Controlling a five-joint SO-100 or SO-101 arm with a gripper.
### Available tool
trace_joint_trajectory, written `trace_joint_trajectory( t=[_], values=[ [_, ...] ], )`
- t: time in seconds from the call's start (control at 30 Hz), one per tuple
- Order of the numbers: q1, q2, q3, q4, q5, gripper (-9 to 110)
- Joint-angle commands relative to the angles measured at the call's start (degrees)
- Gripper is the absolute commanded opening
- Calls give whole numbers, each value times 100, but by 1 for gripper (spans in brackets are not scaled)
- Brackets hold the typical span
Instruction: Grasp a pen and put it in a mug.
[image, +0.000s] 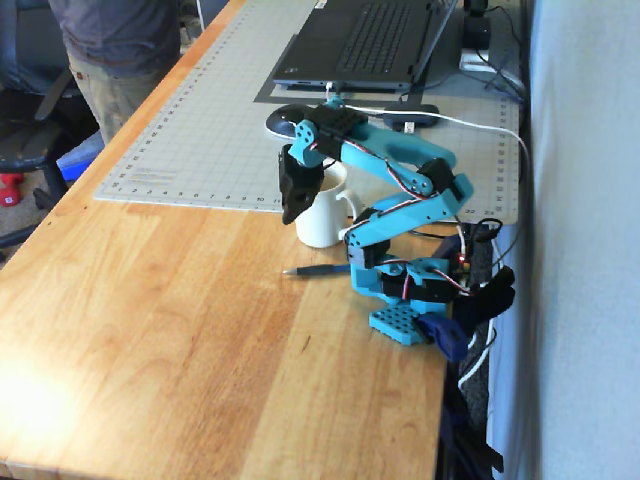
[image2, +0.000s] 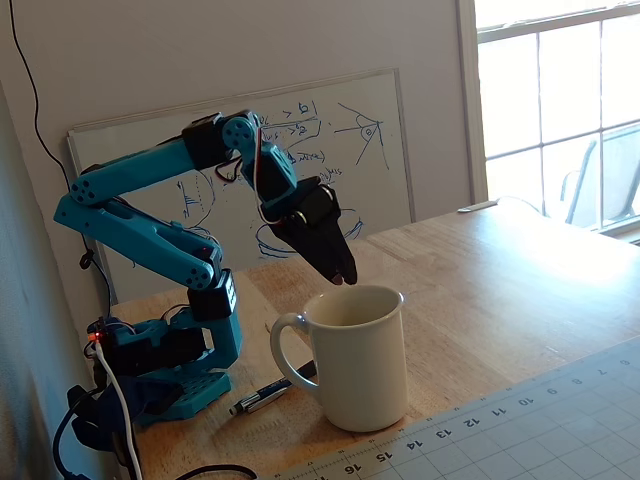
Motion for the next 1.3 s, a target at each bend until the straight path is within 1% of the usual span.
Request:
trace_joint_trajectory(
  t=[0.0,0.7,0.87,1.07,1.27],
  values=[
    [62,9,149,-501,70,15],
    [185,-70,1775,-633,141,16],
    [176,-70,1898,-633,141,16],
    [158,-79,1898,-642,53,23],
    [158,-185,1916,-642,53,23]
  ],
)
